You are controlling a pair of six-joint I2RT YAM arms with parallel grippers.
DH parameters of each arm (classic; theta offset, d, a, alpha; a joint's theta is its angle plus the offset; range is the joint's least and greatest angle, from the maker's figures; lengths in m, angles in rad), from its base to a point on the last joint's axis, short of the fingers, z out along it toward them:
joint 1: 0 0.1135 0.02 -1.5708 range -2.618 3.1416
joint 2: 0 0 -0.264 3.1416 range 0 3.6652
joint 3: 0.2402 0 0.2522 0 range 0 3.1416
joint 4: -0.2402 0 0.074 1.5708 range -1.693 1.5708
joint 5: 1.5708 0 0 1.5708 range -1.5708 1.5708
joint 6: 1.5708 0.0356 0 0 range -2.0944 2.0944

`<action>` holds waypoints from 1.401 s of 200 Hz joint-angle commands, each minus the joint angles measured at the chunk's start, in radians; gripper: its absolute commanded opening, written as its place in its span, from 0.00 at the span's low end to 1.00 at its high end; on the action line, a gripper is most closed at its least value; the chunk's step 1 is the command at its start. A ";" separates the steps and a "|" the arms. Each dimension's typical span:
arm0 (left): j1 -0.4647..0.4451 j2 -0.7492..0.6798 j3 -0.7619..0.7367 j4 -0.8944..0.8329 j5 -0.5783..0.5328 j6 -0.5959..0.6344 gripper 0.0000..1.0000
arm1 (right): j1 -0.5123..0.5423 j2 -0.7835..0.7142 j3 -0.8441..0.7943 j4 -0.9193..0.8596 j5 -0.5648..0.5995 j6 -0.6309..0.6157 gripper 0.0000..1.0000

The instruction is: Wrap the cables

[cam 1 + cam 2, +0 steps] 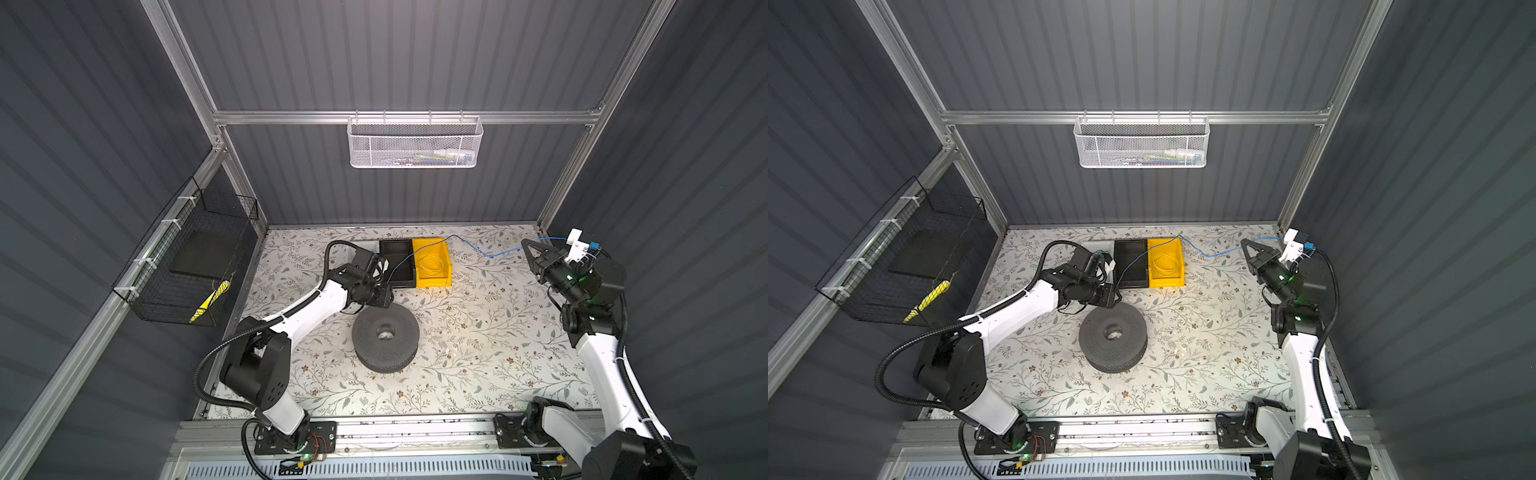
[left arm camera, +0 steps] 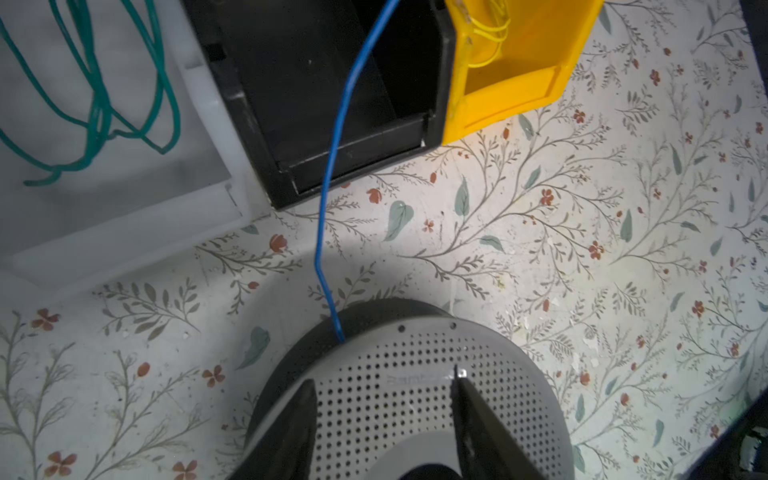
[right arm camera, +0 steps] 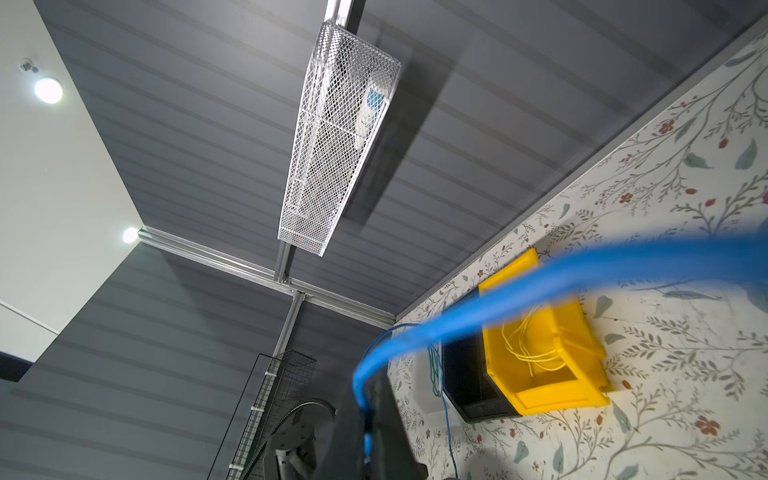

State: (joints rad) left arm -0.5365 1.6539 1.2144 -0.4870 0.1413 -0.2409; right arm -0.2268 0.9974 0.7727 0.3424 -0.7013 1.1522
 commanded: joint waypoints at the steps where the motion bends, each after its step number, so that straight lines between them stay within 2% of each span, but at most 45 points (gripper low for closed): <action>1: 0.015 0.047 0.038 0.003 0.003 0.025 0.54 | -0.002 -0.004 0.020 0.010 -0.020 0.002 0.00; 17: 0.023 0.080 0.056 -0.002 -0.026 0.019 0.51 | -0.002 -0.007 0.021 0.009 -0.023 0.003 0.00; 58: 0.052 0.140 0.069 0.020 0.057 0.019 0.52 | -0.002 -0.011 0.015 0.007 -0.021 0.002 0.00; 97: 0.056 0.188 0.089 0.029 0.050 0.026 0.52 | -0.002 -0.009 0.014 0.009 -0.024 0.002 0.00; 135: 0.058 0.228 0.088 0.062 0.085 0.015 0.46 | -0.002 -0.022 0.020 -0.005 -0.030 0.003 0.00; 178: 0.060 0.253 0.090 0.076 0.077 0.020 0.30 | -0.002 -0.038 0.017 -0.013 -0.027 0.002 0.00; 194: 0.061 0.253 0.083 0.084 0.069 0.022 0.19 | -0.002 -0.042 0.016 -0.015 -0.025 0.003 0.00; 223: 0.070 0.229 0.068 0.107 0.040 0.022 0.09 | -0.002 -0.046 0.011 -0.013 -0.020 0.002 0.00; 237: 0.073 0.213 0.062 0.119 0.035 0.022 0.00 | -0.002 -0.047 0.010 -0.013 -0.020 0.003 0.00; 280: 0.084 0.157 0.070 0.092 0.016 0.038 0.00 | -0.002 -0.052 0.013 -0.011 -0.010 0.003 0.00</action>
State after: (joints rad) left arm -0.4625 1.8824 1.2823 -0.3805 0.1791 -0.2279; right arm -0.2268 0.9623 0.7727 0.3191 -0.7101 1.1522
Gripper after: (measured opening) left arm 0.063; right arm 0.047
